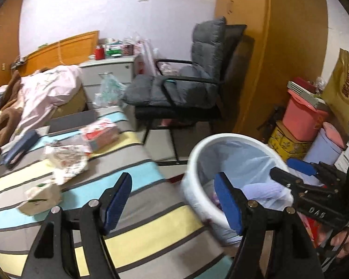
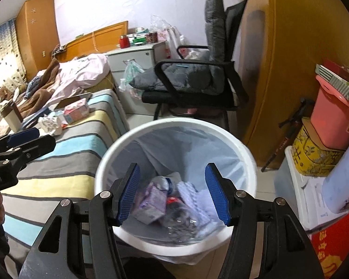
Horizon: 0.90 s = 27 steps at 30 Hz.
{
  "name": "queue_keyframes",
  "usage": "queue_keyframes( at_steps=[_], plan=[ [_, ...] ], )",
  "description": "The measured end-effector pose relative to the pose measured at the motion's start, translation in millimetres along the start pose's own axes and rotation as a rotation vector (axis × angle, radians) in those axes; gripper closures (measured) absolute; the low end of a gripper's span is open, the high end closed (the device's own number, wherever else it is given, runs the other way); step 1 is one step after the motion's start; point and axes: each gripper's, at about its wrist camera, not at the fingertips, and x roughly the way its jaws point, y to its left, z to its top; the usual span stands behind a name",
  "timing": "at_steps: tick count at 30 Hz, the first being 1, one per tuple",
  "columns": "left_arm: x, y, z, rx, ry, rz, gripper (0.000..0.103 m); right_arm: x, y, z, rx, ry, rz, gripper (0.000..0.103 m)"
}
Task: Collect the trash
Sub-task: 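Move both tools back over the table toward the paper bag and cup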
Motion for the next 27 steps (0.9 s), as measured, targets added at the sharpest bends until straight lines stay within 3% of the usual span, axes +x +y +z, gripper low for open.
queue_keyframes(
  at_steps=[15,27],
  plan=[
    [-39.8,118.6,-25.7,-0.120,-0.019,0.200,0.025,12.7,63.0,10.0,-0.089,-0.007,0.095,0.043],
    [-18.2,170.6,-38.5,-0.097,0.057,0.221,0.022,40.1,110.6,22.0,-0.155,0.020,0.161,0.043]
  ],
)
